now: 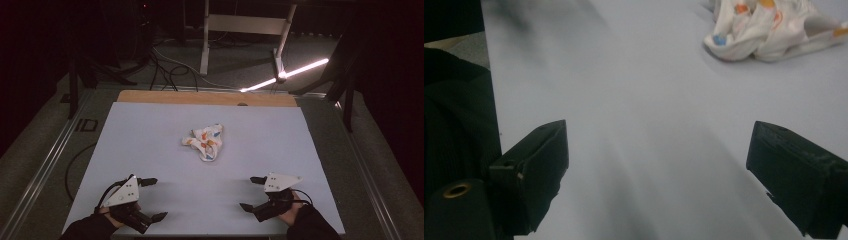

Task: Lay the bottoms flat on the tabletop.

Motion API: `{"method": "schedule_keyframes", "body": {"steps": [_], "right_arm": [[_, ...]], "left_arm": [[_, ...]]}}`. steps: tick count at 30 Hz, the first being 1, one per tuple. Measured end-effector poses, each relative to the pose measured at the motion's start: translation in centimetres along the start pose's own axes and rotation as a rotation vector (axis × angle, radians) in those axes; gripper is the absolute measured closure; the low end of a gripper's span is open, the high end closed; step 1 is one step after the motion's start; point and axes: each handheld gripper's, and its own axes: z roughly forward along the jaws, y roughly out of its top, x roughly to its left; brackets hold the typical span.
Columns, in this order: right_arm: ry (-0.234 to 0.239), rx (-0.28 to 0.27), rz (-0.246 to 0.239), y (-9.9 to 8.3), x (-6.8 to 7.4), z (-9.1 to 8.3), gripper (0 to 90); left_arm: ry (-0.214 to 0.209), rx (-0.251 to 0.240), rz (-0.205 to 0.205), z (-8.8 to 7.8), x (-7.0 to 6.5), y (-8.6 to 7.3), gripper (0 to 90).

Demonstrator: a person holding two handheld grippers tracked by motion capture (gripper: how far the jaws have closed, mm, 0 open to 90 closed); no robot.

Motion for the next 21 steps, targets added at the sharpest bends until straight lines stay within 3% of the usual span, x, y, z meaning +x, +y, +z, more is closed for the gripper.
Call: {"method": "schedule_keyframes", "body": {"steps": [10, 21], "right_arm": [[0.015, -0.030, -0.027, 2.0, 0.4, -0.3, 13.3], [-0.014, -0.048, -0.058, 4.7, -0.2, 1.0, 13.3]], "left_arm": [[-0.013, -0.028, 0.024, 0.2, 0.6, 2.0, 0.0], [0.006, -0.032, 0.039, 0.9, 2.3, 4.0, 0.0]]}}
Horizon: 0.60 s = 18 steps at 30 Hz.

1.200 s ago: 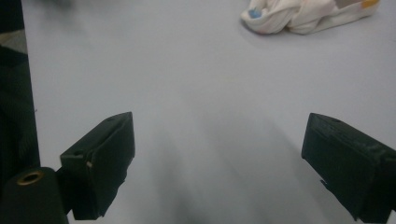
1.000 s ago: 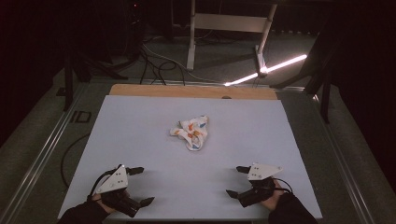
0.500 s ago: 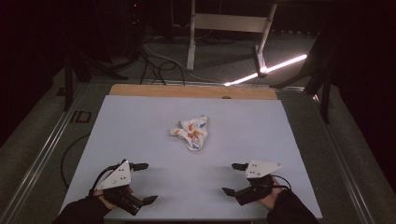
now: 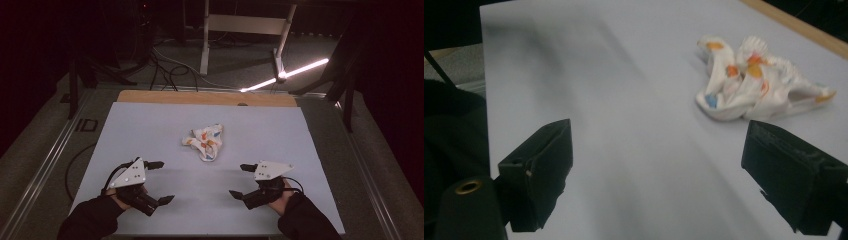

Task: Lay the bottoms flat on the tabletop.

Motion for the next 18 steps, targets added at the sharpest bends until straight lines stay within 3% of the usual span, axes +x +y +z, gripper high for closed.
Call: {"method": "schedule_keyframes", "body": {"steps": [11, 15, 18], "right_arm": [[-0.024, -0.023, -0.020, 2.6, -0.5, 1.8, 13.3], [-0.023, -0.033, -0.011, 3.3, -0.9, 2.7, 13.1], [-0.002, -0.012, -0.002, 3.7, -1.1, 3.2, 11.6]], "left_arm": [[0.056, -0.019, -0.026, 0.9, 2.1, 0.9, 0.0], [0.101, -0.041, -0.032, 1.1, 3.4, 1.0, 0.0], [0.137, -0.040, -0.011, 1.3, 4.2, 1.1, 0.0]]}}
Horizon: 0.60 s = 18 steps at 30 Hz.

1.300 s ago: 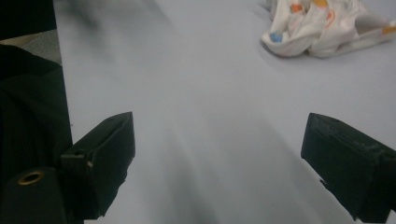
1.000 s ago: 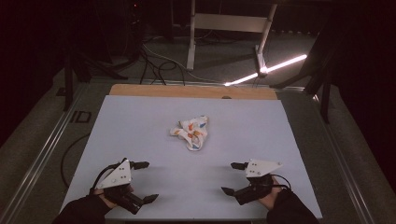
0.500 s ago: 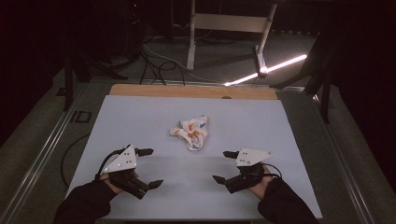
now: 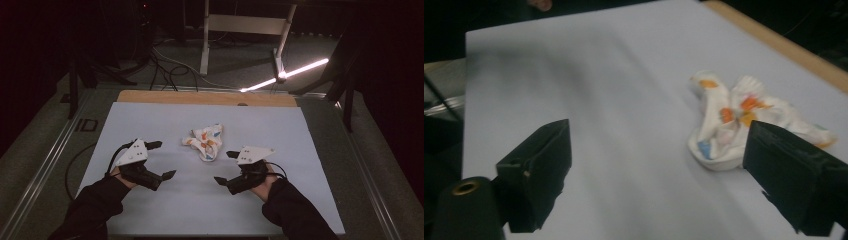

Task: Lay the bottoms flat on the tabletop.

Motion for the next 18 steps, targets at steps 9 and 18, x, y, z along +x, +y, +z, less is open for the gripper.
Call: {"method": "schedule_keyframes", "body": {"steps": [9, 18], "right_arm": [[-0.009, -0.020, 0.073, 1.1, -0.6, 2.8, 13.6], [-0.070, -0.007, 0.112, 0.8, -1.4, 6.0, 32.0]], "left_arm": [[0.035, 0.075, -0.068, 1.9, 2.2, 0.0, 0.1], [0.085, 0.125, -0.104, 4.8, 4.2, -0.5, 4.3]]}}
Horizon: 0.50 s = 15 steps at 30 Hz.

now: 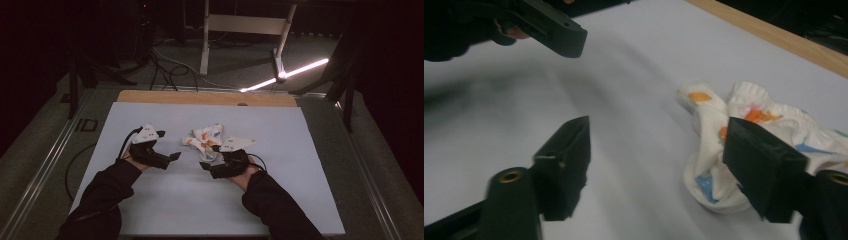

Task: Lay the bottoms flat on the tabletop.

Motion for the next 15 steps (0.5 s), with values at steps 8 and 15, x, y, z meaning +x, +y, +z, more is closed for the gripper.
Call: {"method": "schedule_keyframes", "body": {"steps": [8, 15], "right_arm": [[-0.088, 0.076, -0.004, -0.4, -0.2, 3.0, 42.7], [-0.109, 0.102, -0.011, -0.6, -0.5, 4.9, 45.5]], "left_arm": [[0.068, 0.059, -0.027, 2.9, 1.6, -1.1, 10.9], [0.077, 0.099, -0.037, 4.5, 2.1, -1.5, 26.7]]}}
